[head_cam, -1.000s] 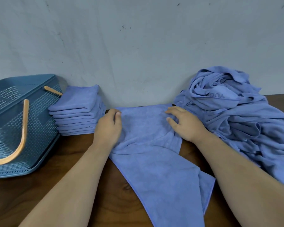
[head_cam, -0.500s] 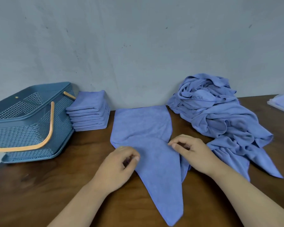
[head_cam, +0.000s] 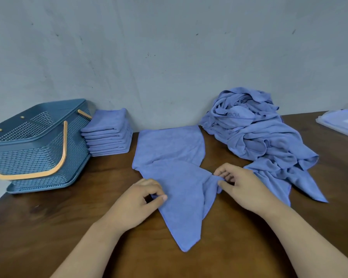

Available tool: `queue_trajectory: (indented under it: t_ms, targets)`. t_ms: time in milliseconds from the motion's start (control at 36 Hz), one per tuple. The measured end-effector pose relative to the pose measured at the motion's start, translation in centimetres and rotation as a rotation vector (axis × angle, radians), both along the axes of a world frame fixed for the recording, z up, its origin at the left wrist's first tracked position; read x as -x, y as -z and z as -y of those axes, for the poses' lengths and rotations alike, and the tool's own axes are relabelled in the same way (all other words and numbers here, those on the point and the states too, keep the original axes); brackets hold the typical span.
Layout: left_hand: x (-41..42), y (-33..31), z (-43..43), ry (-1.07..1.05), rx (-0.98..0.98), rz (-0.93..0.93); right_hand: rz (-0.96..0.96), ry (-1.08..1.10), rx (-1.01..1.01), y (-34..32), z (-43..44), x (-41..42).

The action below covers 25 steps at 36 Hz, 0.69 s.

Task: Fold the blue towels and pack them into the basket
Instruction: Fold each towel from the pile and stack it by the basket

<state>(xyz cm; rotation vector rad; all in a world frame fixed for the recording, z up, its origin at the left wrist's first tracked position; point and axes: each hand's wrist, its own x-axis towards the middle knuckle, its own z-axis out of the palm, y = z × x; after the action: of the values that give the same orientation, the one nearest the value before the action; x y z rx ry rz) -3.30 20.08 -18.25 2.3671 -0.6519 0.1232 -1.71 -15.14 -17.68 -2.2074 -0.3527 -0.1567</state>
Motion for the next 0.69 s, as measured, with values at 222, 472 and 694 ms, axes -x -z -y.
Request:
queue_trajectory:
  t_ms: [222, 472, 694]
  targets:
    - [0.7, 0.1, -3.0, -0.245, 0.094, -0.017, 0.006, -0.080, -0.528, -2.4, -0.6, 0.8]
    - [0.5, -0.4, -3.4, -0.527, -0.127, 0.164, 0.005, -0.255, -0.690, -3.0, -0.7, 1.3]
    - [4.3, -1.2, -1.4, -0.033, -0.066, 0.083, -0.133, -0.363, -0.292, -1.6, -1.1, 1.3]
